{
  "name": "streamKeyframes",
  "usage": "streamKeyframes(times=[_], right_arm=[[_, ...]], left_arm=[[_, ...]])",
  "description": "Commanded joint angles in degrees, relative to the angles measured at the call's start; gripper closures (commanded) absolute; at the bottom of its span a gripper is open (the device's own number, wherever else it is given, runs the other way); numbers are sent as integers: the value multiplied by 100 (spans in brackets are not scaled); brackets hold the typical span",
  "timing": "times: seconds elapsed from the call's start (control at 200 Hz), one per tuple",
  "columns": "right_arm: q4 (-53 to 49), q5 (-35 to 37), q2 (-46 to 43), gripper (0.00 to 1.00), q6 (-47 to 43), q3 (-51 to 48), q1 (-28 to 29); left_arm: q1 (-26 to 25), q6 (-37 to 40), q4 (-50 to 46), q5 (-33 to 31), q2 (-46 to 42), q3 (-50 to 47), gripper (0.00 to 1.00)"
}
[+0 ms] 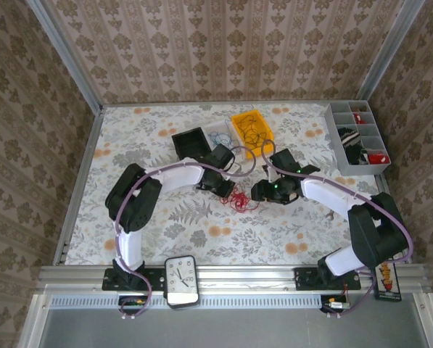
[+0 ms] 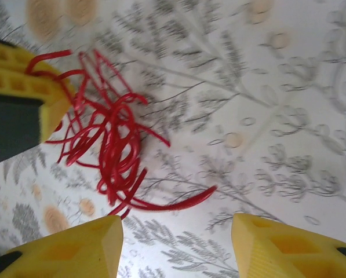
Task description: Untangle the cables
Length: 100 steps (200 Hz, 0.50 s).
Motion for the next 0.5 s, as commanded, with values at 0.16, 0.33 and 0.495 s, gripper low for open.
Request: streamKeyframes(times=[0.16, 0.33, 0.495], right_arm=[[-109, -3, 169, 46, -206, -76, 98], [-164, 290, 617, 45, -280, 52, 375], [-194, 893, 1073, 45, -237, 330, 616]], left_arm=[[98, -230, 66, -87, -373, -362, 100], [159, -276, 115, -51, -365, -328, 100], [170, -230, 116, 1, -325, -270, 100]])
